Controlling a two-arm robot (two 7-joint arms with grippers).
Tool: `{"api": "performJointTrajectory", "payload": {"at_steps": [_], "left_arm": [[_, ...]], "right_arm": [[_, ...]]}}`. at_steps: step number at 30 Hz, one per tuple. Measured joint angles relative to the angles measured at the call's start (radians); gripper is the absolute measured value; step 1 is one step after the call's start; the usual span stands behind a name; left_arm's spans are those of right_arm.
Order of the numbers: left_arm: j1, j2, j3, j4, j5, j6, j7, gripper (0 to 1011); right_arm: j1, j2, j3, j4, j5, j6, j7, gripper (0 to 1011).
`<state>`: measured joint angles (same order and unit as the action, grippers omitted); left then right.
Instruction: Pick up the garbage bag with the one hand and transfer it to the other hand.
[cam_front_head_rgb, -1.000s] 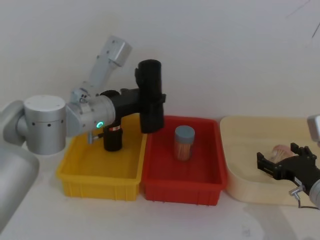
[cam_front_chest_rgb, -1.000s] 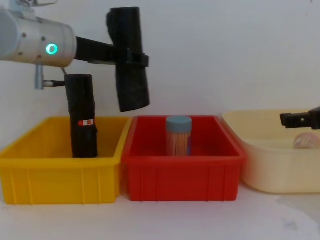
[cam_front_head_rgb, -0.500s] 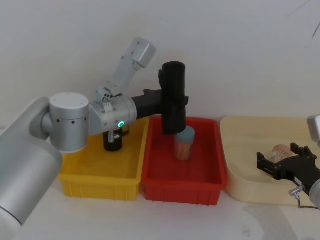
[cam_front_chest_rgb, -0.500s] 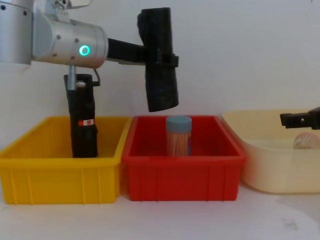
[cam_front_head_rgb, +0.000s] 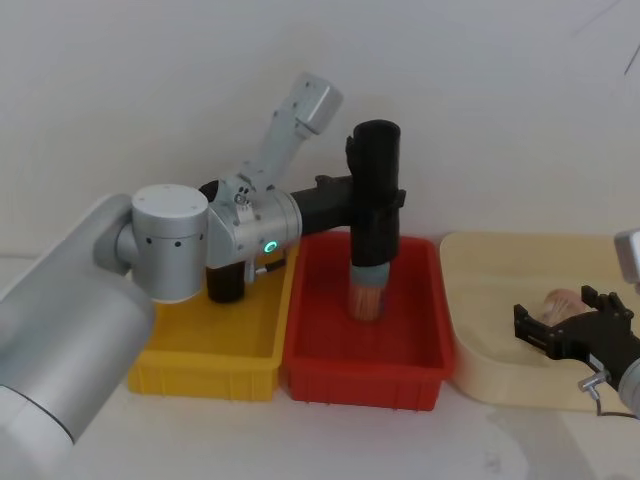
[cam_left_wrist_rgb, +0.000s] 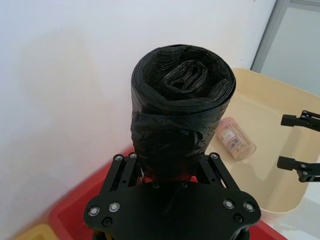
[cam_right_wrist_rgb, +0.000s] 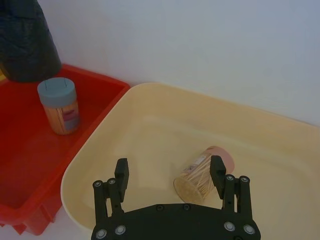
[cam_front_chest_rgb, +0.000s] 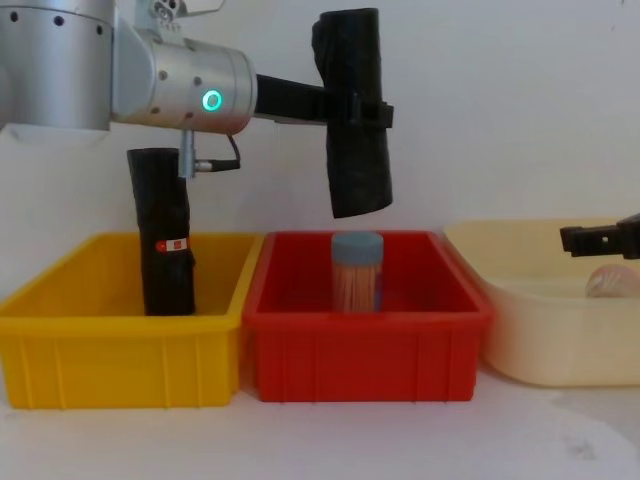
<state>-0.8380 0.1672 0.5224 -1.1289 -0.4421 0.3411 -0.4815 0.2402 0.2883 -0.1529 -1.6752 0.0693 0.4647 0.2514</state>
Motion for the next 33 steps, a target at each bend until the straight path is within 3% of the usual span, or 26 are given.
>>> {"api": "performJointTrajectory", "payload": {"at_steps": [16,33], "left_arm": [[-0.012,-0.017,0.016,0.023,-0.005,-0.011,-0.007,430],[-0.016,-0.021,0.021,0.03,-0.007,-0.014,-0.009,430]], "right_arm": [[0.022,-0.003,-0.004,0.003,0.016,-0.023,0.028,999],[0.101,-0.011,-0.018,-0.019,0.068,-0.068,0.086,999]]}}
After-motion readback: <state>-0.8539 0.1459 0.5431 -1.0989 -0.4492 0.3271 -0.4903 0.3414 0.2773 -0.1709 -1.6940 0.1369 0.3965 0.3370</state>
